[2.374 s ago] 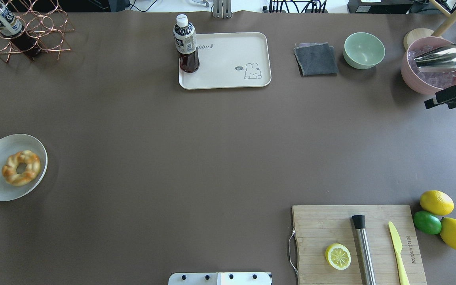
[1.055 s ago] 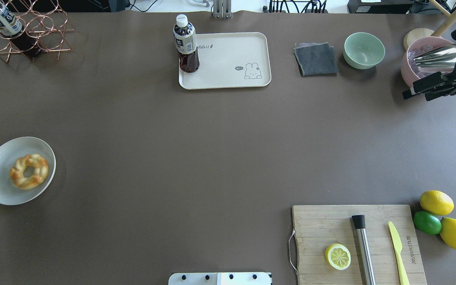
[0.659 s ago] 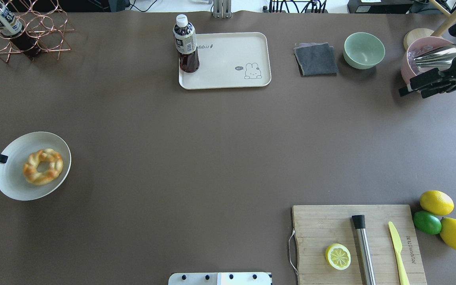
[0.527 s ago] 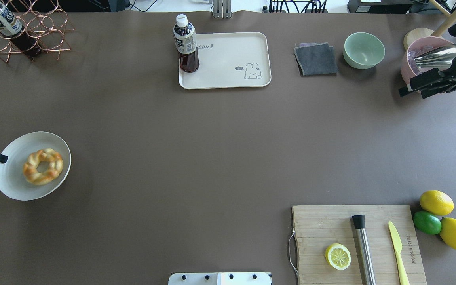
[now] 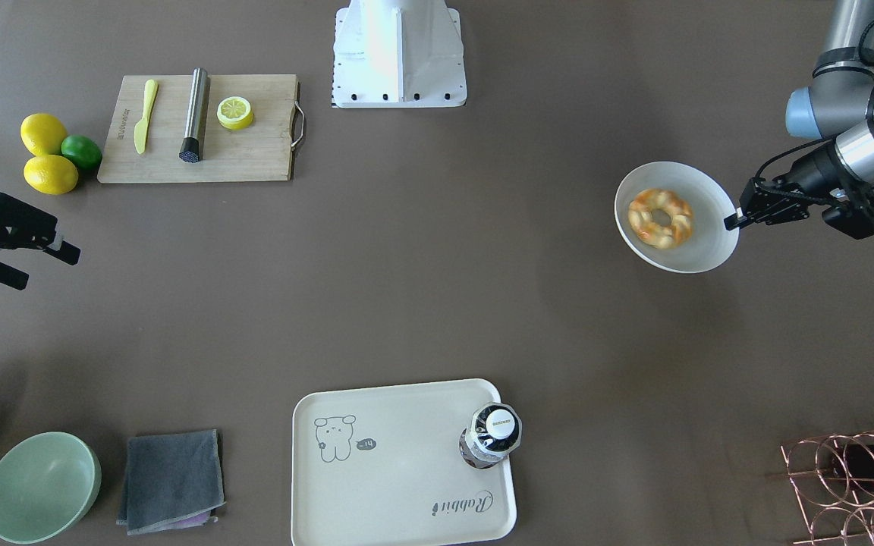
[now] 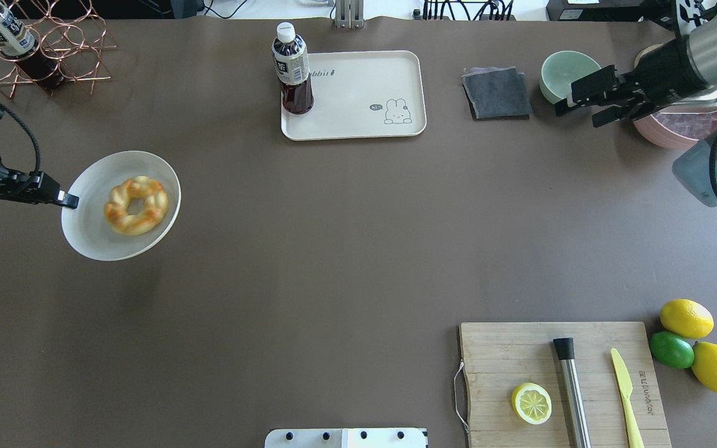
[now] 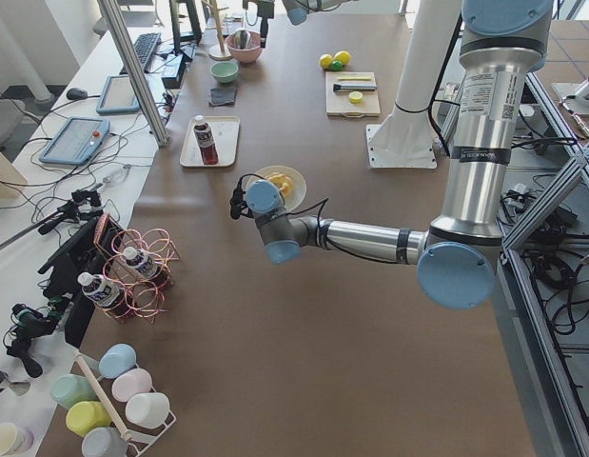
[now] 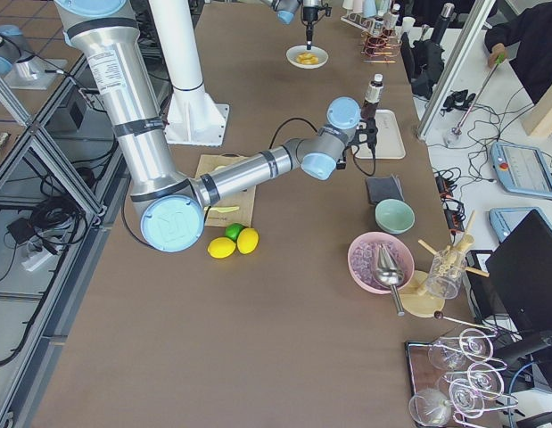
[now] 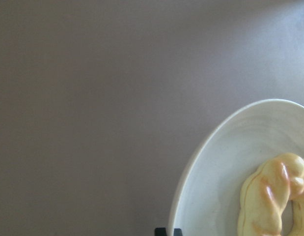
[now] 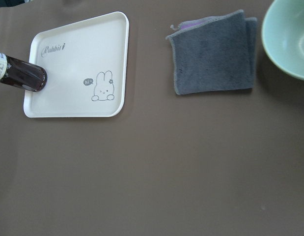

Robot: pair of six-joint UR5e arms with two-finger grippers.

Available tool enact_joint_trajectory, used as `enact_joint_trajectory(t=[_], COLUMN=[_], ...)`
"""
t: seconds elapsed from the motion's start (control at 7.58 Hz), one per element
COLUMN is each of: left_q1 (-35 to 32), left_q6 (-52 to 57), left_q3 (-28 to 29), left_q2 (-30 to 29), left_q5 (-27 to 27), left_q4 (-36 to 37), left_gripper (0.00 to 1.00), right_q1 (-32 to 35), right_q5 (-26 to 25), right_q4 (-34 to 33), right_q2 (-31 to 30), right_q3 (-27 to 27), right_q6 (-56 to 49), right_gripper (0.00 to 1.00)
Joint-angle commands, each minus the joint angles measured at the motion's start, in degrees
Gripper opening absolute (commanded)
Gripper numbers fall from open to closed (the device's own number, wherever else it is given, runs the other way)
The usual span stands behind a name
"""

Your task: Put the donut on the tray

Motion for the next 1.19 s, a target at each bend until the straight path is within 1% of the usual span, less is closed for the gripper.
enact_joint_trajectory(t=[0.0,0.13,0.26,0.4,0.53,0.66,0.79,1.05], left_q1=[2.4,2.7,2.8,3.8,8.1,12.4,15.3,19.0], left_q6=[-3.1,-3.2,-3.3,-4.0,-6.5,-7.8,-9.3,-14.6], left_q3=[-0.2,-0.6,-2.2,-5.7,-9.9,-12.1,-12.7,-13.2], left_q2=[-8.4,-12.3,-14.9,-16.4,-17.6,-20.2,-24.3,-28.2], left_q5=[0.2,0.2,0.4,1.4,6.7,12.4,16.9,20.6], left_q4=[5.7,9.3,13.3,18.9,24.2,29.3,33.8,34.5], left_gripper=[0.00,0.00,0.00,0.00,0.00,0.00,0.00,0.00], right_q1=[-9.0,-12.4,-15.1,-16.1,-16.3,-16.4,-16.4,-16.6], right_q5=[-10.2,-14.5,-17.5,-17.6,-17.2,-15.9,-15.2,-15.3], right_q4=[0.2,0.2,0.1,-0.1,0.1,0.2,0.2,0.2], right_q2=[7.9,10.6,11.7,11.2,10.5,8.7,5.6,5.3], right_q3=[0.2,0.3,1.2,2.6,3.8,5.2,7.5,8.0], right_q6=[12.1,16.8,19.8,21.9,22.7,22.7,22.6,24.0], right_gripper=[1.00,1.00,1.00,1.00,1.00,1.00,1.00,1.00])
